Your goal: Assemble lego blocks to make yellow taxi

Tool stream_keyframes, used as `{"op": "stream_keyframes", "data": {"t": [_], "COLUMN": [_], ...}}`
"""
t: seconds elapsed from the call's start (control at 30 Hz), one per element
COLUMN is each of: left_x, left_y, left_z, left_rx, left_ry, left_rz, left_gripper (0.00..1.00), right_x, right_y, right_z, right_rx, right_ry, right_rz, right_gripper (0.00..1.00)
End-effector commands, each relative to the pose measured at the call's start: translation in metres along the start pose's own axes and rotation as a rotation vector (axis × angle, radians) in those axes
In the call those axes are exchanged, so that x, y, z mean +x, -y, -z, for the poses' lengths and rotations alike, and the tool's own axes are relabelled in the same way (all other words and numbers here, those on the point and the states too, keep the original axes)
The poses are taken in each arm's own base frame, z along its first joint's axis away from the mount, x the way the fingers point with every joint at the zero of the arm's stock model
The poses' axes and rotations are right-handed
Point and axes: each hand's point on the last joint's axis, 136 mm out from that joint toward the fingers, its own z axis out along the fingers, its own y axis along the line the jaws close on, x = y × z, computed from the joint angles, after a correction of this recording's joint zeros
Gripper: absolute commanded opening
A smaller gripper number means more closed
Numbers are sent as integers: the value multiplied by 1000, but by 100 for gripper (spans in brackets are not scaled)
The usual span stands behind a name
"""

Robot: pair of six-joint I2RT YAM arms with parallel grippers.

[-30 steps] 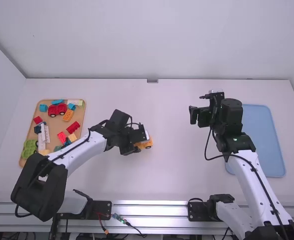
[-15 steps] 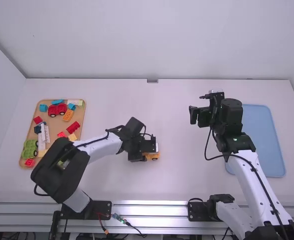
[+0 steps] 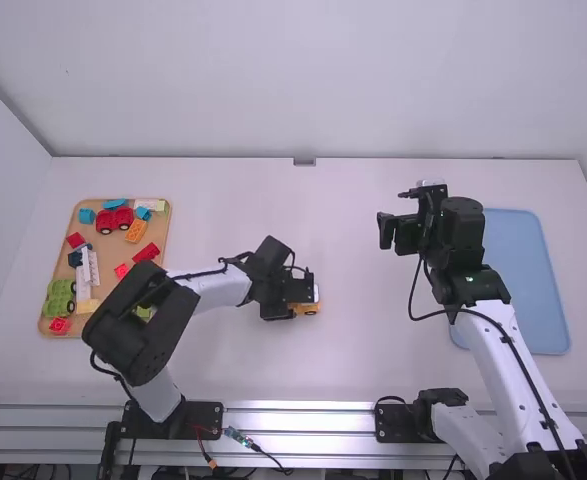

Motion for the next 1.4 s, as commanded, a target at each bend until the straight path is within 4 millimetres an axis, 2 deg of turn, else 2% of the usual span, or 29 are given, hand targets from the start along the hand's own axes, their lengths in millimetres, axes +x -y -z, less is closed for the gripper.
{"op": "stream_keyframes", "data": {"t": [0.0, 0.1, 0.27, 0.33, 0.37, 0.43, 0.53, 0.6, 0.63, 0.7, 0.73, 0.77, 0.8, 0.83, 0.87, 0.9, 0.93, 0.97, 1.0, 1.03, 1.07, 1.1, 1.2, 1.27, 1.37], "left_x": [10, 9, -3, -7, -7, -10, -4, 14, 20, 54, 59, 87, 97, 122, 130, 161, 175, 209, 212, 235, 246, 261, 281, 284, 287], "left_y": [3, -7, -26, -35, -35, -49, -69, -99, -106, -130, -133, -142, -145, -148, -149, -149, -147, -138, -137, -127, -122, -110, -83, -66, -55], "left_z": [-6, -3, 24, 51, 51, 83, 115, 152, 160, 194, 199, 219, 225, 241, 245, 262, 269, 286, 288, 300, 306, 313, 311, 302, 298], "left_rx": [7, -42, -75, -91, -91, -140, -223, -370, -407, -554, -574, -663, -695, -775, -801, -907, -960, -1086, -1098, -1200, -1256, -1334, -1405, -1377, -1339], "left_ry": [-37, -47, -33, -34, -34, -17, 5, 30, 37, 57, 58, 59, 59, 58, 55, 42, 34, 20, 22, 38, 65, 123, 259, 294, 244], "left_rz": [8, 63, 96, 76, 76, 94, 172, 368, 422, 666, 703, 871, 934, 1090, 1135, 1312, 1397, 1602, 1626, 1800, 1897, 2075, 2454, 2641, 2684], "left_gripper": [99, 99, 99, 99, 99, 99, 99, 99, 99, 99, 99, 99, 99, 99, 99, 99, 99, 99, 99, 99, 99, 99, 99, 99, 99], "right_x": [-15, -14, -15, -15, -15, -15, -15, -15, -15, -17, -18, -19, -19, -20, -20, -20, -20, -21, -21, -22, -22, -23, -24, -25, -25], "right_y": [-3, -2, -2, -3, -3, -2, -2, -3, -3, -3, -3, -3, -3, -5, -5, -8, -8, -9, -8, -9, -9, -9, -9, -9, -9], "right_z": [3, 3, 3, 3, 3, 3, 3, 3, 3, 3, 3, 3, 3, 3, 3, 3, 3, 3, 3, 3, 3, 4, 4, 4, 4], "right_rx": [-8, -2, -5, -6, -6, -5, -5, -5, -5, -6, -6, -11, -11, -17, -21, -36, -38, -40, -40, -40, -40, -40, -40, -40, -40], "right_ry": [27, 23, 25, 25, 25, 25, 25, 26, 27, 35, 36, 41, 42, 44, 44, 47, 47, 51, 51, 52, 55, 58, 63, 65, 65], "right_rz": [10, 8, 9, 9, 9, 8, 8, 9, 9, 10, 9, 11, 11, 12, 12, 12, 12, 13, 14, 14, 14, 15, 16, 16, 16], "right_gripper": [100, 100, 100, 100, 100, 100, 100, 99, 100, 100, 100, 100, 100, 100, 100, 100, 99, 99, 100, 100, 100, 100, 100, 100, 100]}}
